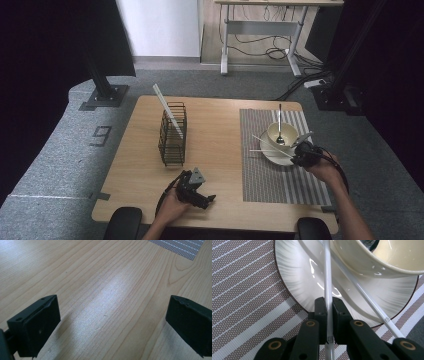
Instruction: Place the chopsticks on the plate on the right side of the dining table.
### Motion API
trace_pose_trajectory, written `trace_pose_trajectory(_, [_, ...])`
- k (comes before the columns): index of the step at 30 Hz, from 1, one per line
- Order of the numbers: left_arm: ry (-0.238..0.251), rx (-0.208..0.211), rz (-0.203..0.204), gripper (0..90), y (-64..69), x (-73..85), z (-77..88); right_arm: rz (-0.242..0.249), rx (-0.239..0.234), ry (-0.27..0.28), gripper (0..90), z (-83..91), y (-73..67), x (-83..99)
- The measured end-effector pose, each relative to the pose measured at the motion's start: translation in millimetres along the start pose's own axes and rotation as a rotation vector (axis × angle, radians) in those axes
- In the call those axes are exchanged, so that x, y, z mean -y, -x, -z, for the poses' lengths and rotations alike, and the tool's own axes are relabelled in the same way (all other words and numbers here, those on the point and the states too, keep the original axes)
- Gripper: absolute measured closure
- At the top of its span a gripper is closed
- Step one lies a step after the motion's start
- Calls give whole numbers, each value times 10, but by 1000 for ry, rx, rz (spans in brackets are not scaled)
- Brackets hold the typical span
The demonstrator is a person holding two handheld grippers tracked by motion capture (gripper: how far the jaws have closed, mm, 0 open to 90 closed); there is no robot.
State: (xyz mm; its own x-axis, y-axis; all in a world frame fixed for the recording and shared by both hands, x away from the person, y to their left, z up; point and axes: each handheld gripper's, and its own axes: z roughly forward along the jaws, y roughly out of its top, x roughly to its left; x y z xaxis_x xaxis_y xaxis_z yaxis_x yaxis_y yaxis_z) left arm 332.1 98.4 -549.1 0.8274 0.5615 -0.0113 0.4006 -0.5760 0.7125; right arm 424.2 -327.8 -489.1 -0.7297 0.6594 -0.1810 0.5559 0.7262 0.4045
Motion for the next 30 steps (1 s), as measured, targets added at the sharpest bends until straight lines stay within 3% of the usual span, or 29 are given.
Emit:
trace_pose_trajectory(10, [-30,-2,-5,0,2,-7,-23,-12,-12,5,815,-66,77,26])
trace_pose_trajectory(22, [-43,-7,-22,0,16,-10,-31,-64,5,16,747,-101,155,72])
trace_pose_trajectory(30, [-48,-8,-30,0,24,-12,-35,-92,51,37,578,-88,161,106])
